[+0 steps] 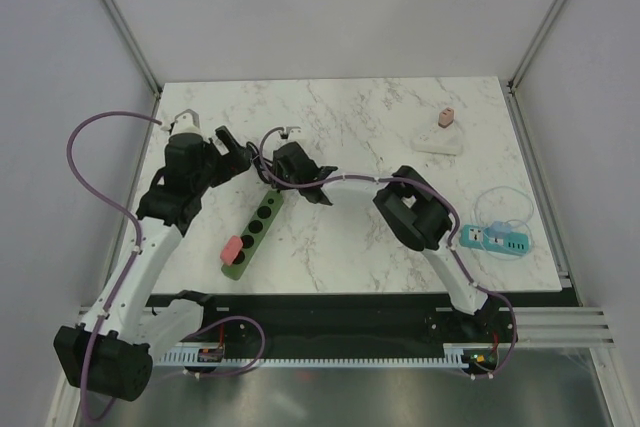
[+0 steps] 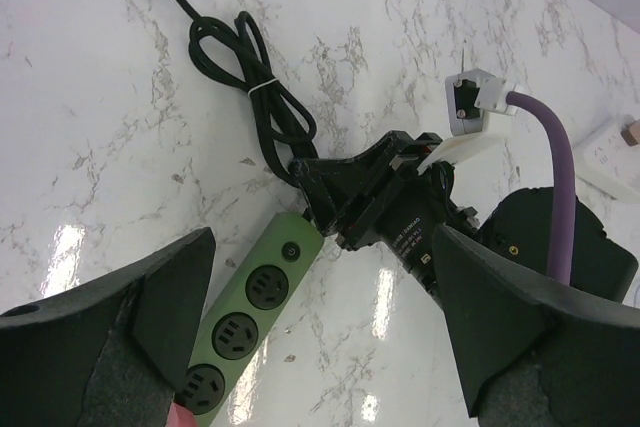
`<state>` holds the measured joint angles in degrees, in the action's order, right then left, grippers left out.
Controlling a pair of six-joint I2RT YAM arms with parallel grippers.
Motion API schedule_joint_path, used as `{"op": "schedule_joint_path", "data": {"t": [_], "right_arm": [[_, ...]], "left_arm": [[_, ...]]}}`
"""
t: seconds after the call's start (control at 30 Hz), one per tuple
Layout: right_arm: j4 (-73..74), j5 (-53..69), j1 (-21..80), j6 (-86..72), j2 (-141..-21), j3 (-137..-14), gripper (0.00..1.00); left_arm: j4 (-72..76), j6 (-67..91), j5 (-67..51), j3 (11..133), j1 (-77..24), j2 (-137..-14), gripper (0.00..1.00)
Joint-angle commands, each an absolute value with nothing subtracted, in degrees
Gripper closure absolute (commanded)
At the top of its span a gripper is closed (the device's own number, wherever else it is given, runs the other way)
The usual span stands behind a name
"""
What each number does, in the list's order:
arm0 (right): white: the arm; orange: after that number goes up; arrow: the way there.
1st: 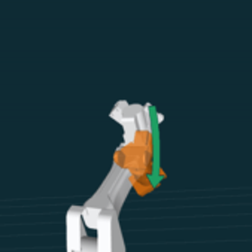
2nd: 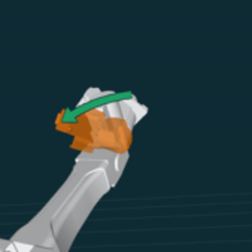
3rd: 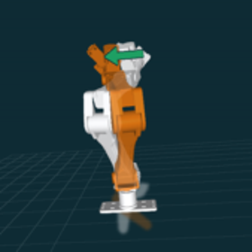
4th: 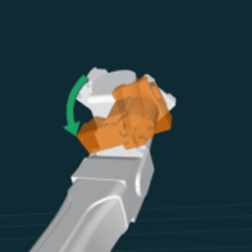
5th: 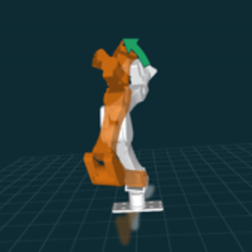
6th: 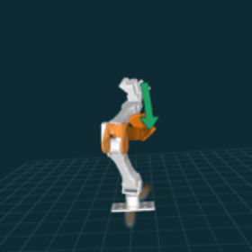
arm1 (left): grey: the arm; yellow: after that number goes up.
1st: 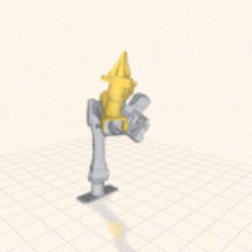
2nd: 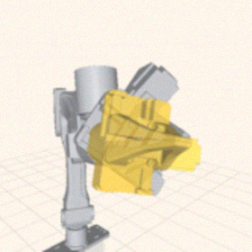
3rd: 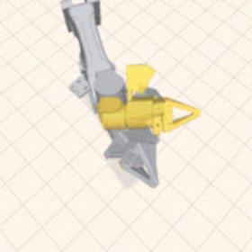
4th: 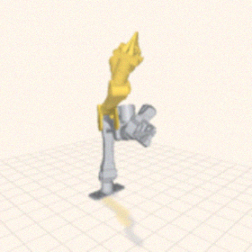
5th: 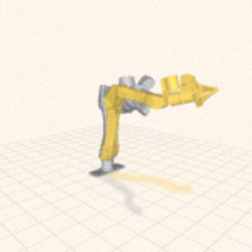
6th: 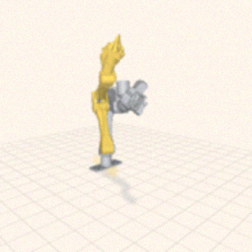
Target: Pull the plug off the socket
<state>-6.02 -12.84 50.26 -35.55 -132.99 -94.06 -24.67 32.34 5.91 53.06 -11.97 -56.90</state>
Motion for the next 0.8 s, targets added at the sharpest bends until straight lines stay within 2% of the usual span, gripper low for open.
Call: {"op": "schedule_joint_path", "data": {"t": [0.0,0.03,0.07,0.13,0.17,0.2,0.27,0.57,0.77], "right_arm": [[-1.0,-9.8,48.5,-34.3,-133.4,-91.3,0.69],[-1.2,-9.4,48.3,-34.1,-133.2,-91.1,0.73],[-1.4,-8.8,48.1,-34.0,-132.9,-90.4,0.81],[-1.7,-8.4,47.6,-33.9,-131.8,-89.7,0.87],[-1.8,-8.0,47.5,-33.9,-131.2,-88.9,0.95],[-1.7,-7.8,47.2,-33.5,-130.8,-88.4,0.98],[-0.6,-7.8,46.3,-33.0,-128.9,-87.0,1.0],[2.6,-6.2,37.5,-27.9,-120.9,-77.8,1.0],[4.8,-7.4,33.5,-23.4,-116.9,-73.8,1.0]], "left_arm": [[-22.1,31.8,7.5,53.6,-11.7,-54.7,0.04],[-22.0,31.7,7.4,53.5,-11.7,-54.4,0.04],[-21.7,31.9,7.3,53.3,-11.7,-54.4,0.05],[-21.4,32.1,6.6,53.0,-11.8,-54.7,0.05],[-21.4,32.1,6.2,53.0,-11.9,-55.2,0.06],[-21.4,32.0,5.7,53.0,-11.9,-55.7,0.06],[-21.4,32.2,4.7,53.2,-11.9,-56.8,0.06],[-19.3,30.8,-3.6,52.8,-12.5,-59.2,0.08],[-18.8,26.7,-9.1,53.8,-15.2,-63.5,0.14]]}}
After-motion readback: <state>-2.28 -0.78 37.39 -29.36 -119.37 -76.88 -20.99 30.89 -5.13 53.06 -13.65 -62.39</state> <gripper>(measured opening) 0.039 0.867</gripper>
